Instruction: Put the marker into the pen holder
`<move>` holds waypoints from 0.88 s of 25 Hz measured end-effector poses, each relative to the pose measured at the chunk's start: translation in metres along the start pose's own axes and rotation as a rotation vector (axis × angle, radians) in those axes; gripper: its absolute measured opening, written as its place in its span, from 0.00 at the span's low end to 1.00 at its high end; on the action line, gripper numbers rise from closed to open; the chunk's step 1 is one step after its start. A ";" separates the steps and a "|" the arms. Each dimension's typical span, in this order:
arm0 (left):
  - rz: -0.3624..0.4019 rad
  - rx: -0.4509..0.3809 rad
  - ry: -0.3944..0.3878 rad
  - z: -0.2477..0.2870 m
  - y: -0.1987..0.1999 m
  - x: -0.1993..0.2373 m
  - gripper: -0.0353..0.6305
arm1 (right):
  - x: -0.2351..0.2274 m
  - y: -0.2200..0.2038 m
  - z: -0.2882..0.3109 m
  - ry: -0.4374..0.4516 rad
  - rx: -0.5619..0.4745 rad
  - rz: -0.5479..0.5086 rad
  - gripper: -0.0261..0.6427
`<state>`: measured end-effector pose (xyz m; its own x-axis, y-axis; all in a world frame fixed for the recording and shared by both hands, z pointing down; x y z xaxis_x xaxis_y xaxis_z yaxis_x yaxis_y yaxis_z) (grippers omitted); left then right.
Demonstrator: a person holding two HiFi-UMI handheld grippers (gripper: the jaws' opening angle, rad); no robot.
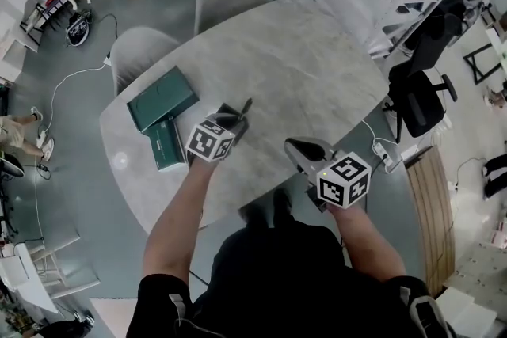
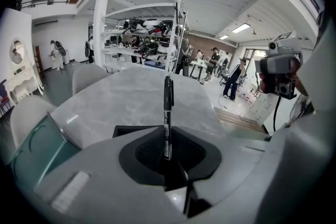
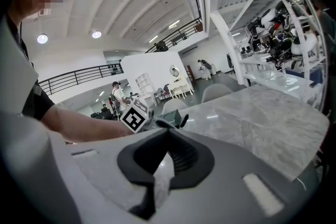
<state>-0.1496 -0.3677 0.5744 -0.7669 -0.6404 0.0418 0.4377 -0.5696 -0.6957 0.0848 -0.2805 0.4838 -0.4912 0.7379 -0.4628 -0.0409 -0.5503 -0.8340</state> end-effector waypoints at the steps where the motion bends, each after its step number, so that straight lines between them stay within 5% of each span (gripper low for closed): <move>1: -0.003 0.003 -0.002 -0.001 0.000 0.000 0.13 | 0.000 0.000 0.000 -0.001 0.000 0.001 0.04; 22: 0.083 0.058 0.036 -0.003 -0.002 0.004 0.13 | -0.005 -0.003 -0.004 -0.005 0.001 0.025 0.04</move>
<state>-0.1547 -0.3679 0.5737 -0.7426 -0.6686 -0.0404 0.5263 -0.5451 -0.6526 0.0909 -0.2813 0.4876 -0.4962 0.7223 -0.4818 -0.0298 -0.5687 -0.8220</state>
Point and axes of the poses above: the fingertips, and each gripper's own axes: z forward along the fingers, x to its left, y out of its top, the point moved 9 cm from there along -z, backward along the fingers, and after that the axes turned 8 degrees about y, right-handed, at the moved point
